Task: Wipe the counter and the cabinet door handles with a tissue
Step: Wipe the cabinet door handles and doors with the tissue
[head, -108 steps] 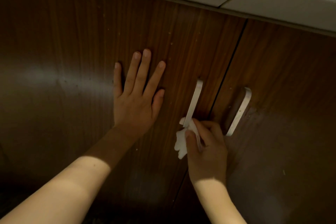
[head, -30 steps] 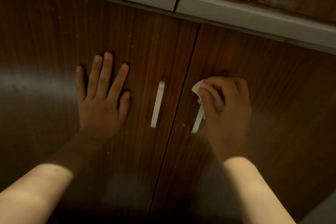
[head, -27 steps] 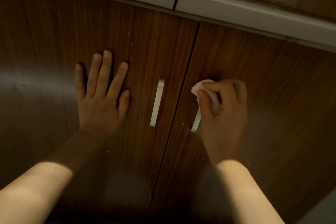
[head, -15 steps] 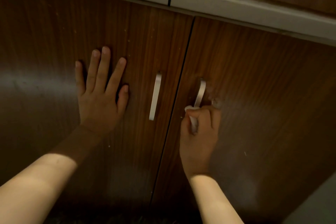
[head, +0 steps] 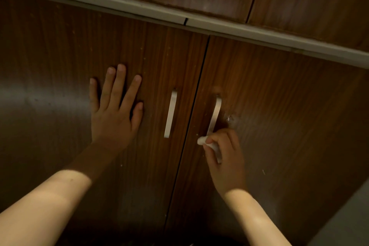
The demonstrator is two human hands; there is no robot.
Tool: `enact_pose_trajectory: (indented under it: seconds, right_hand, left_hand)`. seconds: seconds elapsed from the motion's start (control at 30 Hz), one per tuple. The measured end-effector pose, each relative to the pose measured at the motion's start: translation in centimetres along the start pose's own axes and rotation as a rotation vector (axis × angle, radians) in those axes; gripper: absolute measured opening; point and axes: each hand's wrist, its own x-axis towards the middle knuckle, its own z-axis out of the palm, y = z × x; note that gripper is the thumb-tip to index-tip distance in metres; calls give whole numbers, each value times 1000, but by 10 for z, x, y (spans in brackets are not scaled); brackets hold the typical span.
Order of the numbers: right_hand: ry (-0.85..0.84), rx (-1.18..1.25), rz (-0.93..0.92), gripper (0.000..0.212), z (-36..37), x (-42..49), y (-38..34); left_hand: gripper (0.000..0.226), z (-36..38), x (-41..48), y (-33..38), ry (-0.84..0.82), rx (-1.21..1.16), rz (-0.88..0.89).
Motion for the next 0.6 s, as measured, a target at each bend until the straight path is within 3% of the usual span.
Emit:
enact_pose_trajectory:
  seconds: [0.07, 0.17, 0.27, 0.4, 0.6]
  right_hand:
    - [83, 49, 57, 39, -10, 4, -5]
    - [326, 82, 175, 25, -19, 25, -15]
    - [447, 93, 106, 15, -17, 45, -19]
    - [422, 43, -7, 16, -4, 44, -10]
    - [214, 129, 37, 24, -4, 22, -3]
  left_hand:
    - [51, 1, 0, 0, -1, -2, -2]
    - [51, 1, 0, -1, 1, 3, 0]
    - [51, 3, -1, -1, 15, 8, 6]
    - [50, 4, -1, -1, 34, 10, 9]
    - [50, 8, -2, 0, 87, 42, 20]
